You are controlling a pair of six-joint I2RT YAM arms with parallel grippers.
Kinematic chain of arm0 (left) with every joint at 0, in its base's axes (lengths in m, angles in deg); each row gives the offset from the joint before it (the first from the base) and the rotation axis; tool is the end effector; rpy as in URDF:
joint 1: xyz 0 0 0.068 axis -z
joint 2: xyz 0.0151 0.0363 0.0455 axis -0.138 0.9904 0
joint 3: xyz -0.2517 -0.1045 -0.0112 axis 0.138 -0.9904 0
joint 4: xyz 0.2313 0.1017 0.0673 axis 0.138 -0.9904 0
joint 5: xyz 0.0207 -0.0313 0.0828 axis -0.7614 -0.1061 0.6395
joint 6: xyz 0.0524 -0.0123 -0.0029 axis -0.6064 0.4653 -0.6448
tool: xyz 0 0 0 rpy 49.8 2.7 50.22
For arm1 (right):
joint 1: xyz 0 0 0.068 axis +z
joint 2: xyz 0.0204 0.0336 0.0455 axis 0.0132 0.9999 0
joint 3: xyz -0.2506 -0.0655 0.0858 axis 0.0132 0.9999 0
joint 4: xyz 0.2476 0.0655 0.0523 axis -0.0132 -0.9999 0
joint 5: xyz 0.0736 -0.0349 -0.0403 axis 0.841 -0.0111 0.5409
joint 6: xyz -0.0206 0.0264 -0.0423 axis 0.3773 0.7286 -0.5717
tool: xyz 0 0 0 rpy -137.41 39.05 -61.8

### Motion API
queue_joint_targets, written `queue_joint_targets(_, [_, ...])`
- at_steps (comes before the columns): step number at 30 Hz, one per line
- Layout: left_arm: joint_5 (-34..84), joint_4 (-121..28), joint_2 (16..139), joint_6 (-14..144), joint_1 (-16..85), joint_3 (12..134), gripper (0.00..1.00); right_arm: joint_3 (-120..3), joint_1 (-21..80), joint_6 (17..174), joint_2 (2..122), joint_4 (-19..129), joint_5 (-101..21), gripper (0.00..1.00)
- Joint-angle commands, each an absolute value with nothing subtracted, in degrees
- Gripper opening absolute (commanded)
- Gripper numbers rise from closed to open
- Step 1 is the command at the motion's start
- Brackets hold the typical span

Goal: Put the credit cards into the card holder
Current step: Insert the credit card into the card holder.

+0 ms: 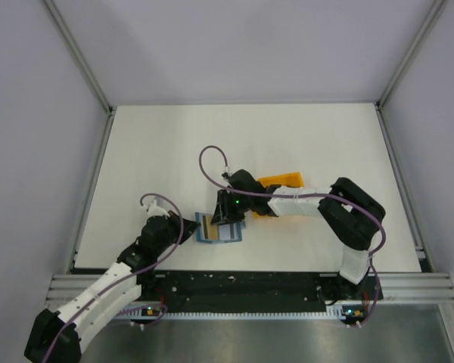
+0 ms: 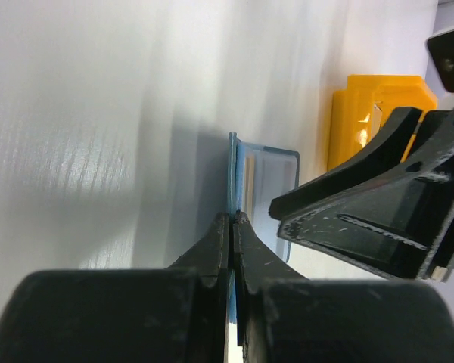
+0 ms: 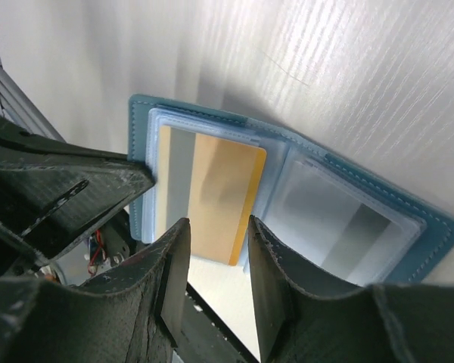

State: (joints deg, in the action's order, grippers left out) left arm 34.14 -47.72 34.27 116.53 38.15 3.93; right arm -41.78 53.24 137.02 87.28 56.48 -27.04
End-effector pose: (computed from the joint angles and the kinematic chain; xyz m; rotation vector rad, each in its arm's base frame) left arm 0.1184 -0.0681 0.1369 -0.6407 2.1123 -0.9544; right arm 0.2207 0.3074 0.1501 -0.2866 2.6798 1.1358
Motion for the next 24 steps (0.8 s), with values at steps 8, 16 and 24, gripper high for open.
queue_joint_targets(8, [34.22,-46.61,32.05,114.7,38.34,-0.24,0.0,-45.24,54.72,130.78,82.99,53.61,-28.9,0.37])
queue_joint_targets(16, [30.36,-41.96,32.84,113.47,38.34,-0.5,0.01,-46.03,54.98,131.57,86.95,54.84,-26.53,0.37])
queue_joint_targets(24, [25.88,-36.51,35.13,111.36,38.34,-1.2,0.1,-46.65,54.98,131.48,88.44,53.18,-27.84,0.31])
